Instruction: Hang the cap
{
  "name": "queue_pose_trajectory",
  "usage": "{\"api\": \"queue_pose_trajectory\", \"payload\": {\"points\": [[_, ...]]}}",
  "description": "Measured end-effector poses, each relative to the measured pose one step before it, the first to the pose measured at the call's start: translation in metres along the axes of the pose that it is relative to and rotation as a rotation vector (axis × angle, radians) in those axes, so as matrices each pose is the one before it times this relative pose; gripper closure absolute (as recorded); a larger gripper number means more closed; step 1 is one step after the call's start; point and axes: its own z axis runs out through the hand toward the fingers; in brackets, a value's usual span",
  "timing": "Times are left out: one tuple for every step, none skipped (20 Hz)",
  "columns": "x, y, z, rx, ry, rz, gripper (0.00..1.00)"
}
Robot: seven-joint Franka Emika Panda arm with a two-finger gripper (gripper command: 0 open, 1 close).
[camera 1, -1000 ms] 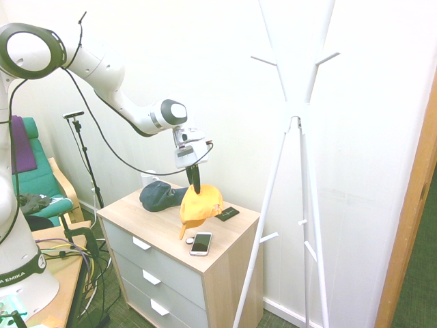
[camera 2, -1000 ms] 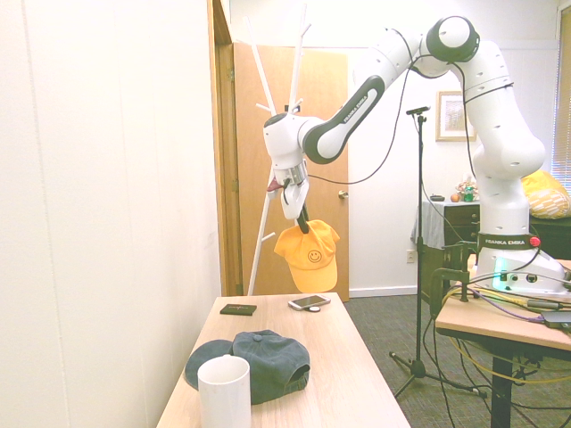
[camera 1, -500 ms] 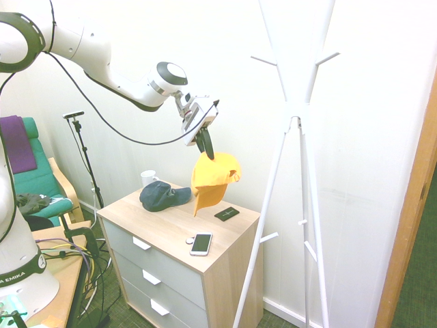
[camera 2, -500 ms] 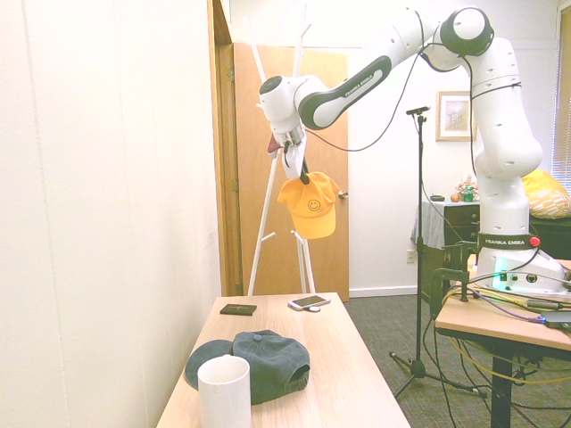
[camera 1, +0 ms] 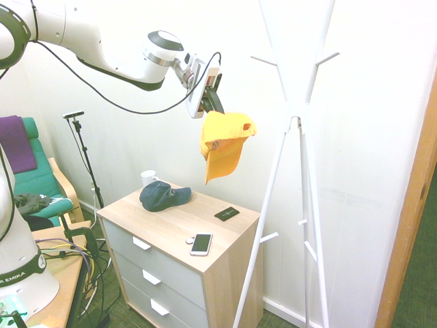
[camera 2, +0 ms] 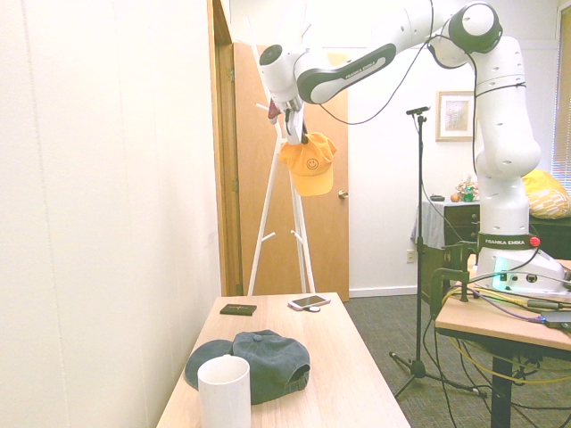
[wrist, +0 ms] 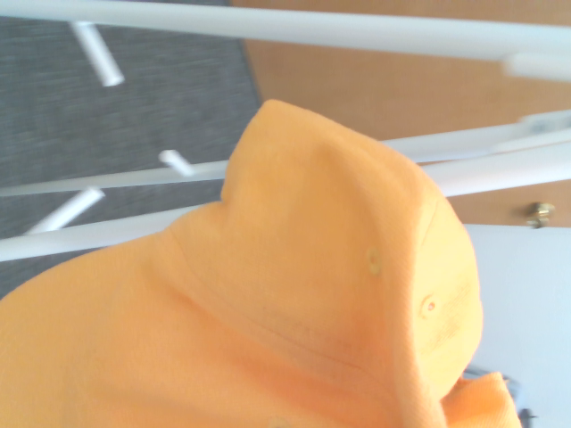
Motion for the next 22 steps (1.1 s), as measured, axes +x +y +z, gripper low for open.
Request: {"api": "queue_pose_trajectory", "payload": {"points": [[0.00323, 0.00398, -0.00493, -0.0099, 0.01681, 0.00125, 1.0], [0.00313, 0.00384, -0.00466, -0.01095, 0.01796, 0.00076, 1.0], [0.00302, 0.00351, -0.00453, -0.0091, 0.0124, 0.00041, 1.0], [0.00321, 0.0032, -0.0044, -0.00753, 0.01244, -0.00056, 1.0], [0.00426, 0.00409, -0.0047, -0.0057, 0.01025, -0.00382, 1.0], [0.00542, 0.0054, -0.00481, -0.00849, 0.01077, -0.00455, 1.0], [0.00725, 0.00725, -0.00543, -0.01133, 0.01516, -0.00384, 1.0], [0.00785, 0.00816, -0.00573, -0.00903, 0.01336, -0.00267, 1.0], [0.00774, 0.00817, -0.00546, -0.0084, 0.01408, -0.00201, 1.0], [0.00834, 0.00846, -0.00514, -0.00435, 0.01282, 0.00174, 1.0], [0.00801, 0.00798, -0.00456, -0.00172, 0.00853, 0.00274, 1.0], [0.00755, 0.00659, -0.00426, -0.00122, 0.00936, 0.00472, 1.0], [0.007, 0.00518, -0.00329, 0.0003, 0.008, 0.00375, 1.0], [0.00676, 0.00402, -0.00211, 0.00124, 0.00665, 0.00422, 1.0], [0.00653, 0.00271, -0.00156, -0.00022, 0.0079, 0.00482, 1.0], [0.00745, 0.0028, -0.00167, -0.0013, 0.00979, 0.00588, 1.0], [0.00742, 0.00322, -0.00155, 0.00127, 0.00562, 0.00656, 1.0], [0.00731, 0.00397, -0.00144, 0.00219, 0.00328, 0.00859, 1.0], [0.0069, 0.00434, -0.00107, 0.00278, 0.00088, 0.00784, 1.0], [0.00636, 0.00465, -0.00028, 0.00142, -0.00021, 0.00785, 1.0], [0.00578, 0.00475, 0.00059, 0.00068, -0.00047, 0.0063, 1.0], [0.00472, 0.00379, 0.00087, 0.00007, -0.00045, 0.0055, 1.0]]}}
